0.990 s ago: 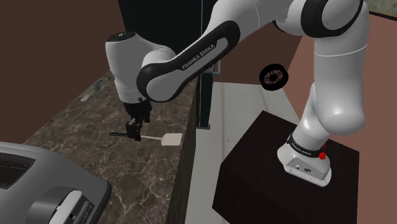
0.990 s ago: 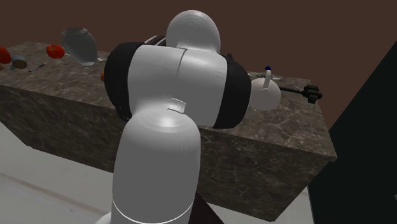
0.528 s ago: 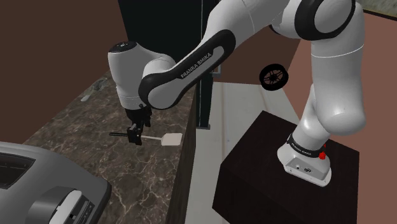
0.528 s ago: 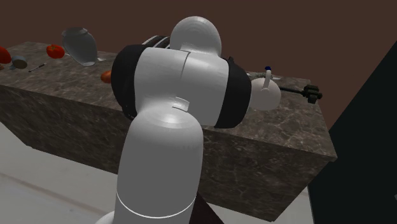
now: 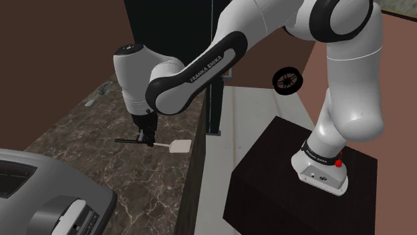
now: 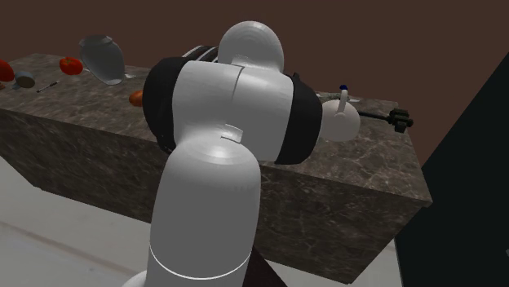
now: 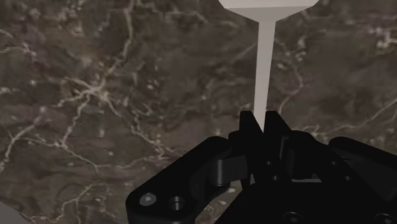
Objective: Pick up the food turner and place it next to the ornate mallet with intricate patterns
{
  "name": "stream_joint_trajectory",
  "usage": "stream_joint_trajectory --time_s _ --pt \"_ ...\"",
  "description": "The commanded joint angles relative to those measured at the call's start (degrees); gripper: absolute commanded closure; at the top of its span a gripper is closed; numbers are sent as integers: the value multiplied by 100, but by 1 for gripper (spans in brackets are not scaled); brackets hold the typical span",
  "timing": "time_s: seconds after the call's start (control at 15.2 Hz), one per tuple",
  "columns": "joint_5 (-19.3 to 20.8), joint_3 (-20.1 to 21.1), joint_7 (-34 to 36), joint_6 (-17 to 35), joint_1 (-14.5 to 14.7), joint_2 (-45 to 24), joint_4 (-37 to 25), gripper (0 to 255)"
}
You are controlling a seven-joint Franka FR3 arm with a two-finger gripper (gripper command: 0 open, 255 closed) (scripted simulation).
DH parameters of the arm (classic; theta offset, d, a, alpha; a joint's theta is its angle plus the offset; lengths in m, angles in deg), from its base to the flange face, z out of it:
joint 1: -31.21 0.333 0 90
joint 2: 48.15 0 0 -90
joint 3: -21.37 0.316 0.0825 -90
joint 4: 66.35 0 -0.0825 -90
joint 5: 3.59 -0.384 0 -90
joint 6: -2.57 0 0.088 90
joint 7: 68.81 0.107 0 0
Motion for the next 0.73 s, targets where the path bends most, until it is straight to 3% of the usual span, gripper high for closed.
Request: stream_joint_trajectory --time_s 0.0,0.66 --pt "0 0 0 0 0 0 0 255" --pt "-97 50 -64 -307 -30 177 -143 255"
